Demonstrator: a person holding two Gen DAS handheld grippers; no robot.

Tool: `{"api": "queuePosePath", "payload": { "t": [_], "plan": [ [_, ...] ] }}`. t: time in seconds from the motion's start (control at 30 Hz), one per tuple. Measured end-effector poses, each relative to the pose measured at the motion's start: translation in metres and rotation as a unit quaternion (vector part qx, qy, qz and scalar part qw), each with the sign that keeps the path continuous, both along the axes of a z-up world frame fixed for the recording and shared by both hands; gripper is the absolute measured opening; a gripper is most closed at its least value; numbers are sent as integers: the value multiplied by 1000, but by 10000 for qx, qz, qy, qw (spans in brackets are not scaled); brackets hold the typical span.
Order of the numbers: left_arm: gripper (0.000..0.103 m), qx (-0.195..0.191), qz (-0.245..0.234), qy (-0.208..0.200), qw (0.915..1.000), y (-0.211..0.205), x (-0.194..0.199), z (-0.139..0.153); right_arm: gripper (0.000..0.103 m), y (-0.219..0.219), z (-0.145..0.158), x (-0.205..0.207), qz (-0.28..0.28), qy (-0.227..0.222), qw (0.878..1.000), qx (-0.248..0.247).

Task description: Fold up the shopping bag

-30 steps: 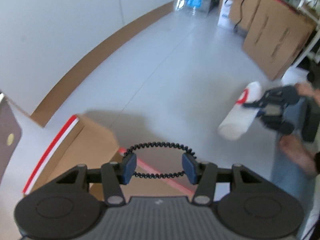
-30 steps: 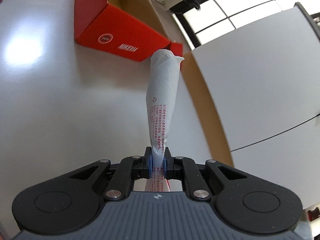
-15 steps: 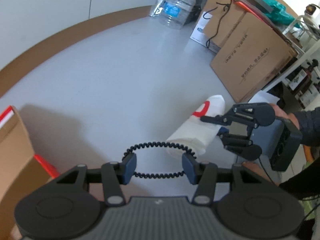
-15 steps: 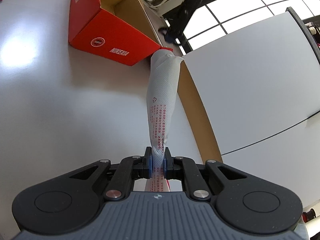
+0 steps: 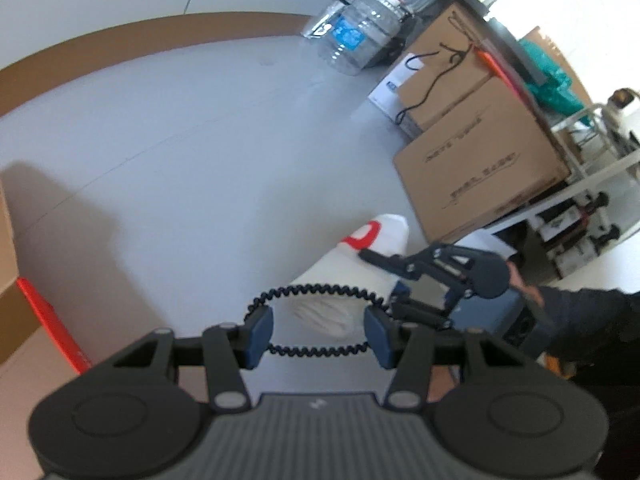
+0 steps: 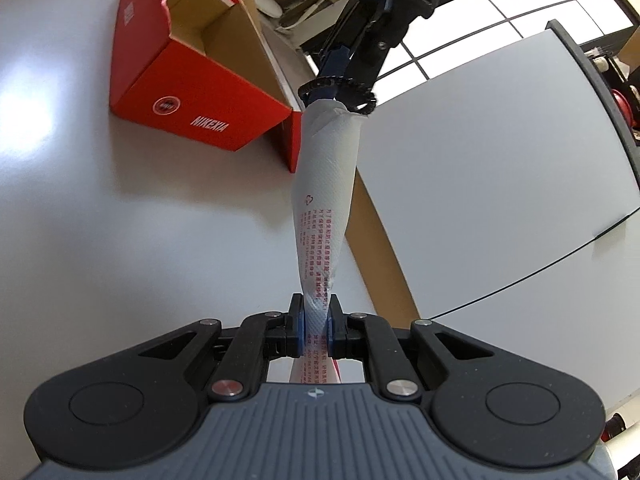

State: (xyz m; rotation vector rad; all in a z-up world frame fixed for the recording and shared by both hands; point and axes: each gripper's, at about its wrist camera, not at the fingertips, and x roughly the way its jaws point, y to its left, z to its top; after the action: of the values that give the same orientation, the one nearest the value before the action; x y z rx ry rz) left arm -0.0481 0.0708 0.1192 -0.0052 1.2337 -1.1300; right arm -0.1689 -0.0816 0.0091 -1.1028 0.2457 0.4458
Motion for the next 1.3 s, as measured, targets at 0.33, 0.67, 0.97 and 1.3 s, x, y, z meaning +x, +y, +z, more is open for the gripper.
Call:
{"api": "queuePosePath", "payload": {
  "t": [0.33,0.67,0.97,1.3],
  "plan": [
    [55,-415,61,923,9948,20,6,-8,11,-12,-9,-43,65,-372,9991,182],
    [55,-145,-258,528,9982,28,5,3,10,-18,-3,-43,553,-242,9972,451],
    [55,-334,-571,738,9951,19,-1,12,10,-8,-1,-44,783,-331,9940,691],
    [56,-342,-4,408,9986,2,-17,6,10,1,8,-37,58,371,9933,1096]
  ]
}}
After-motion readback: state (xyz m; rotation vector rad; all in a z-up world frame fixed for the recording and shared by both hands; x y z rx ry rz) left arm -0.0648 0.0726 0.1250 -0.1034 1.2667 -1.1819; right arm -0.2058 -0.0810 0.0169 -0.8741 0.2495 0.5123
